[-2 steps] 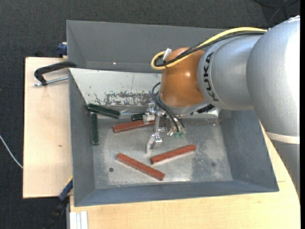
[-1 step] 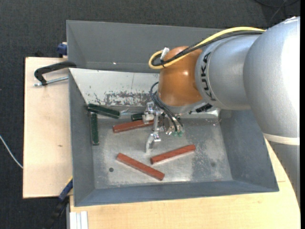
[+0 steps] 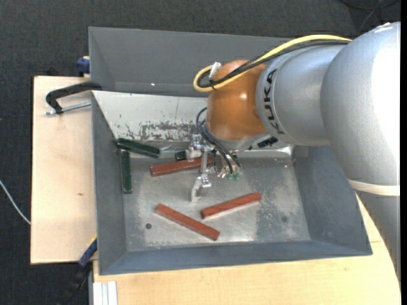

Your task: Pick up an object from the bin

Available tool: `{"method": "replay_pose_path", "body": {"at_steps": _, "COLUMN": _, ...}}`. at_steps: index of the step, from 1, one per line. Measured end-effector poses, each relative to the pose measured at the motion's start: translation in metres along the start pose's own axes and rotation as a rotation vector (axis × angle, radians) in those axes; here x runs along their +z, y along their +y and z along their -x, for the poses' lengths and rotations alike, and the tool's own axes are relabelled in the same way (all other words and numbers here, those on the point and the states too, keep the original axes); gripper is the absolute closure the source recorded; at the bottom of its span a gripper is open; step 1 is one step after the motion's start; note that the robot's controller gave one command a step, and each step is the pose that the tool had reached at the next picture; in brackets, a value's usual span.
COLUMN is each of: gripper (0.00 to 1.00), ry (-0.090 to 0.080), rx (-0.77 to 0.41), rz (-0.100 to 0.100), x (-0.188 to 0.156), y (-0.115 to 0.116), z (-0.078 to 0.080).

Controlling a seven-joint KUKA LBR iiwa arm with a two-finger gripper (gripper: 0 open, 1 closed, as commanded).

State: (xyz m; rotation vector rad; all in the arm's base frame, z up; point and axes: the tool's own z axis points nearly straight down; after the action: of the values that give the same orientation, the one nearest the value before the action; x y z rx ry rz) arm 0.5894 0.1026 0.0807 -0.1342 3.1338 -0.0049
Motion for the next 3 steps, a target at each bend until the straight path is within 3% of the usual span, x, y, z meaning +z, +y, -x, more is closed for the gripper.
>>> {"method": "replay_pose_path", "body": {"at_steps": 1, "gripper": 0.00, "ry": -0.007, "rx": -0.171, "rz": 0.004, "x": -0.029, "y": -0.001, "z": -0.021}}
{"method": "replay_pose_path", "body": {"at_steps": 2, "gripper": 0.00, "ry": -0.002, "rx": -0.154, "rz": 0.004, "x": -0.024, "y": 0.000, "z": -0.024}}
{"method": "replay_pose_path", "body": {"at_steps": 3, "gripper": 0.00, "ry": -0.004, "rx": -0.083, "rz": 0.009, "x": -0.011, "y": 0.024, "z": -0.026}}
